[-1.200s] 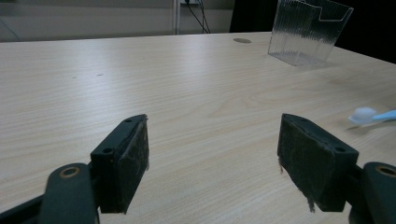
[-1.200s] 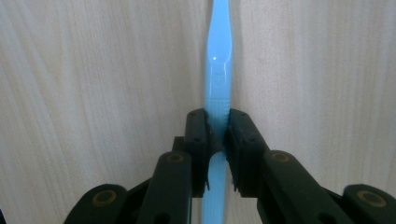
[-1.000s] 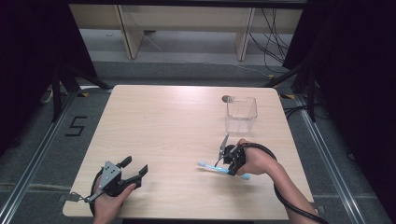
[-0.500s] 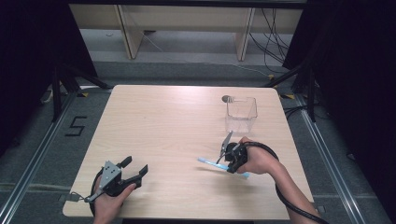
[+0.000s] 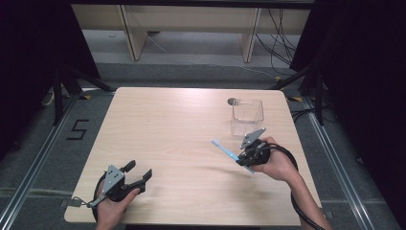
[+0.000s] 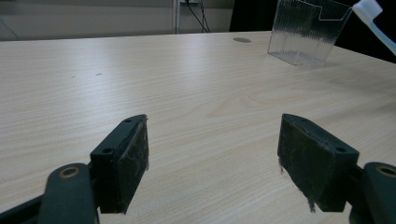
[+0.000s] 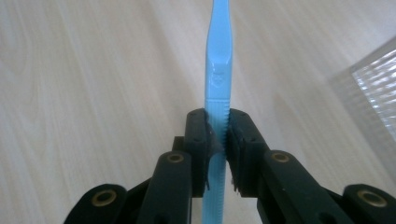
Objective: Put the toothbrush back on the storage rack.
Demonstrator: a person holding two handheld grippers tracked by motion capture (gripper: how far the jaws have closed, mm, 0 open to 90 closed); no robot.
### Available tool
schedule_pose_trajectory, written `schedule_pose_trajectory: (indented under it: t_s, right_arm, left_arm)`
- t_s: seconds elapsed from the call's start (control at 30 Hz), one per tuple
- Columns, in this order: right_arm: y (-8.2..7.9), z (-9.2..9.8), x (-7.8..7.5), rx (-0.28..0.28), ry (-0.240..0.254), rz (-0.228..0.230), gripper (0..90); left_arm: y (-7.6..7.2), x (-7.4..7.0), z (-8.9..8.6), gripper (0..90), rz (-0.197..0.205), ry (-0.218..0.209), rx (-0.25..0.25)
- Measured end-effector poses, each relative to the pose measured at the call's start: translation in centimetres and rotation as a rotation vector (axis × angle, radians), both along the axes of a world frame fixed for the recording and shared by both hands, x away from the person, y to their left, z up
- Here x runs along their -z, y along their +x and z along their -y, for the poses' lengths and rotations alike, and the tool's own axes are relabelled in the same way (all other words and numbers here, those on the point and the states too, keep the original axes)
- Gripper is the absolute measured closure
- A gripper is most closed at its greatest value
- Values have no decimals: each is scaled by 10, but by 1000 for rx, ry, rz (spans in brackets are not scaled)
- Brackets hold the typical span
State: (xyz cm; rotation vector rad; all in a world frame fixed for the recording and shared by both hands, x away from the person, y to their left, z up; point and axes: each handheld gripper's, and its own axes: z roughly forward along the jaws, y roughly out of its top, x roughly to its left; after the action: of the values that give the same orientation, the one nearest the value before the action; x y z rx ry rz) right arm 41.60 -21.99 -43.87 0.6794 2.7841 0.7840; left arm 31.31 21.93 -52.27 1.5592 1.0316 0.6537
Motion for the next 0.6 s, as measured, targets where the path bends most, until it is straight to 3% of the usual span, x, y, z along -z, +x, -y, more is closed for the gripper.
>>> schedule_pose_trajectory:
  t_s: [0.07, 0.13, 0.17, 0.23, 0.33, 0.37, 0.43, 0.47, 0.5, 0.53, 0.6]
  right_arm:
    - [1, 4, -1, 7, 44, 35, 793]
    - [0, 8, -3, 67, 84, 56, 792]
    - [1, 11, -4, 57, 109, 79, 792]
    - [0, 16, -5, 115, 177, 108, 792]
    - [1, 23, -6, 150, 237, 154, 792]
    - [-1, 24, -6, 185, 255, 150, 792]
    - [1, 28, -7, 194, 287, 203, 792]
    - [-1, 29, -6, 226, 315, 191, 793]
    - [1, 31, -7, 226, 323, 230, 793]
    - [0, 32, -7, 256, 351, 232, 792]
    - [1, 35, -8, 277, 388, 279, 792]
  left_arm:
    - [0, 0, 0, 243, 0, 1, 0]
    - [0, 0, 0, 243, 0, -2, 0]
    - [0, 0, -1, 242, 0, -2, 1]
    - [0, 0, -1, 242, 0, -2, 2]
    - [1, 1, 0, 242, 12, -13, 7]
    - [1, 1, 0, 241, 12, -14, 7]
    - [1, 1, 0, 241, 12, -14, 6]
    - [1, 1, 0, 241, 12, -13, 6]
    - [1, 1, 0, 241, 12, -12, 7]
    - [0, 0, -1, 241, -1, -1, 1]
    - [1, 1, 0, 241, 12, -14, 7]
